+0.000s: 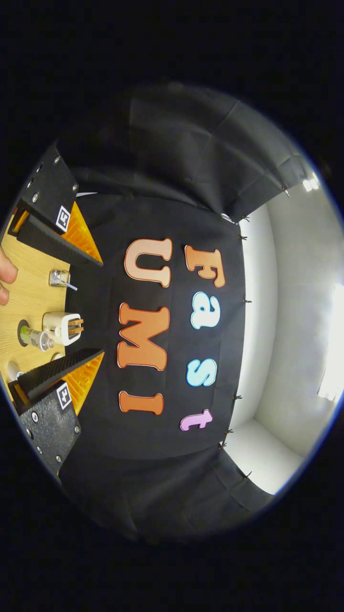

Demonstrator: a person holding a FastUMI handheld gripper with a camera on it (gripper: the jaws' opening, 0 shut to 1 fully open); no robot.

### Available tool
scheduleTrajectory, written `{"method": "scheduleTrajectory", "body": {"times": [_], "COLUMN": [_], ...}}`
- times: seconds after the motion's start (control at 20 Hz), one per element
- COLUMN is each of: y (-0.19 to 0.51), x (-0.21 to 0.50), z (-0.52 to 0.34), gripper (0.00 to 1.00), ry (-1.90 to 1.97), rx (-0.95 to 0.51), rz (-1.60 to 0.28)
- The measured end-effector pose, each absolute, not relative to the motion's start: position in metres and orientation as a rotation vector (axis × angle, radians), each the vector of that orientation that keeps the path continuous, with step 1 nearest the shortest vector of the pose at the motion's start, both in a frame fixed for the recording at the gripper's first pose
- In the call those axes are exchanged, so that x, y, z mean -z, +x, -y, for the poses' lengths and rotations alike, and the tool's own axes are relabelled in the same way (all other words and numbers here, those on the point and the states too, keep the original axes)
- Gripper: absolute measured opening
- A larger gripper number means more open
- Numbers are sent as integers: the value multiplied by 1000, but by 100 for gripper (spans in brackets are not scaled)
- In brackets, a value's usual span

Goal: Take the bottle from table, then pour the juice into the cup, finally place the bottle on the coaster

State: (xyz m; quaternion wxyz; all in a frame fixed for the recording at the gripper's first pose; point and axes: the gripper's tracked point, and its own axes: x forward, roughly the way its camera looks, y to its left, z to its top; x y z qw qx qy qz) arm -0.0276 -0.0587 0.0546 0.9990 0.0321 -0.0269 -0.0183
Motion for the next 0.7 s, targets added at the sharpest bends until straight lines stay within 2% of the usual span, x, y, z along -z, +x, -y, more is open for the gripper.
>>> {"method": "scheduleTrajectory", "body": {"times": [0.15,0.7], "y": [-29,-41], "x": [-58,-67], "z": [41,38], "gripper": [98,98], "ry": [97,85], "rx": [-44,-85], "rz": [73,118]}}
